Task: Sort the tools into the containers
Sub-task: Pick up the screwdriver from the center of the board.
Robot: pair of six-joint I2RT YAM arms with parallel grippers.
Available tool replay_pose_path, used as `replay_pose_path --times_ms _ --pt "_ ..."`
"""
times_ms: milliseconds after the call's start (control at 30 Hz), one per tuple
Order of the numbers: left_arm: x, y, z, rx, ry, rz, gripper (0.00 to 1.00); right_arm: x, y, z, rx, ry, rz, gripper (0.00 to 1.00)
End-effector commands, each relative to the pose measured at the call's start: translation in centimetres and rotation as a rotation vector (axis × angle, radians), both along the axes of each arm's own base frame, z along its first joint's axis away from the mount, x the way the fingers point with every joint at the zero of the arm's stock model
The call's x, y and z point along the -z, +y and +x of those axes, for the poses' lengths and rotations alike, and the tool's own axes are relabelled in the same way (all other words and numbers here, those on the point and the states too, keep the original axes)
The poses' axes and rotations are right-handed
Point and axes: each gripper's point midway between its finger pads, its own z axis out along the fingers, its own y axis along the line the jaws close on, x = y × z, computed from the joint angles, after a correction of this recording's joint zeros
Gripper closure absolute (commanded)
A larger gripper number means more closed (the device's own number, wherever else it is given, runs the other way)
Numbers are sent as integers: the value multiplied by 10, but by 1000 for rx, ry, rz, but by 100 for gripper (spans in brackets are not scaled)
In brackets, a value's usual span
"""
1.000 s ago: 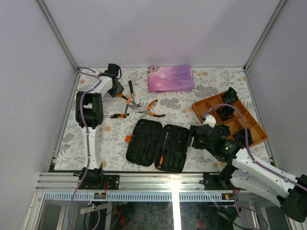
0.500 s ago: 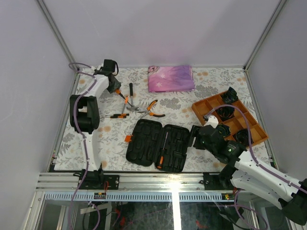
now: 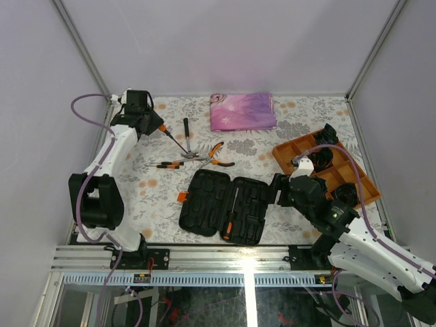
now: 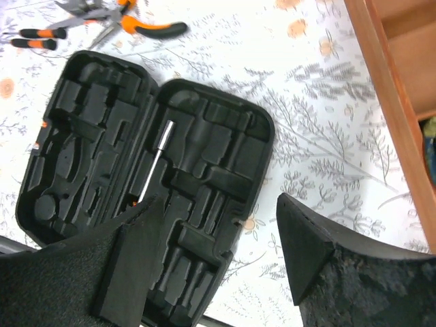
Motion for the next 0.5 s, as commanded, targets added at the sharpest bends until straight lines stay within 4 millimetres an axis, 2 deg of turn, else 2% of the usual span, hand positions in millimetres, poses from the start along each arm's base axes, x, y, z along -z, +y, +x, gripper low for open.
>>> replay_pose_path --times_ms 0,133,200,300,467 --pt "-45 -31 -12 147 -165 -71 83 -58 21 12 -143 -200 37 26" --pt "-58 -65 -44 326 -209 -129 83 -87 45 8 -305 -290 75 23" --pt "-63 -82 -65 407 -233 -148 84 -100 57 5 -382 -336 101 19" --pt "-62 -120 -102 546 -265 -174 84 -119 78 -1 -500 -403 155 13" --pt "-73 -181 -166 733 -359 -254 86 -136 111 -4 -626 -431 241 12"
